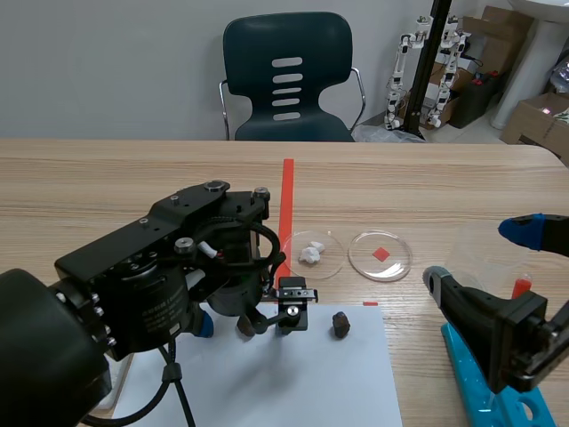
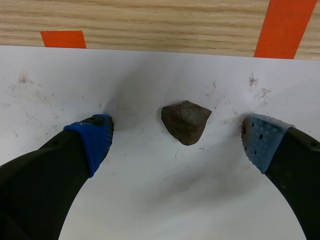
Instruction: Pick up the middle mineral with the left hand
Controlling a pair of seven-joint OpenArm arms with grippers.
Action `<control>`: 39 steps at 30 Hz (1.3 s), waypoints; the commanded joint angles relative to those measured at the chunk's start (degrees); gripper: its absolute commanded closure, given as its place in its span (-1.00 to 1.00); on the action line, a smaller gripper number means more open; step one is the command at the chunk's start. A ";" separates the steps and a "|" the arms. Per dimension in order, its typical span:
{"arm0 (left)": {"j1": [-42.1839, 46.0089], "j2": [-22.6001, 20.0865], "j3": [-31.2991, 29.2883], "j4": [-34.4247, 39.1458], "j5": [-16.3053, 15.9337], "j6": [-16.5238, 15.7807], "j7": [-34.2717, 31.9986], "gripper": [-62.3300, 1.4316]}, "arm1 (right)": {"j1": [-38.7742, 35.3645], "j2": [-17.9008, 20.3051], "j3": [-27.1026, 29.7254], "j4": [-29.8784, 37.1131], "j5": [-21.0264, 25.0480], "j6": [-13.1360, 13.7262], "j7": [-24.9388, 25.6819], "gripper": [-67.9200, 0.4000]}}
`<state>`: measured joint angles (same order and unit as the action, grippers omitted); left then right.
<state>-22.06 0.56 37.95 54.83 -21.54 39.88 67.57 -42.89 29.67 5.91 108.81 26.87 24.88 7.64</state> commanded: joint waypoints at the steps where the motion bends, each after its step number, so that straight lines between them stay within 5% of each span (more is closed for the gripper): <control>1: -0.22 1.09 -0.04 -0.57 0.11 -0.17 -3.98 -0.74 | 0.04 0.17 0.46 1.16 0.59 0.04 0.90 -0.74; 17: -0.81 1.33 -0.04 -0.57 -0.13 -0.15 -5.25 -0.71 | 0.04 0.17 0.46 1.16 0.61 0.04 0.90 -0.74; 23: -0.79 1.31 -0.04 -0.57 -0.13 -0.15 -5.07 -0.13 | 0.04 0.17 0.46 1.16 0.61 0.04 0.90 -0.74; 39: -0.79 0.35 -0.04 -0.57 -0.13 -0.20 -0.46 0.56 | 0.04 0.17 0.46 1.16 0.59 0.04 0.90 -0.74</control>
<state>-22.57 0.78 37.95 54.30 -21.52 39.83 66.59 -42.89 29.67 5.91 108.81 26.87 24.88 7.64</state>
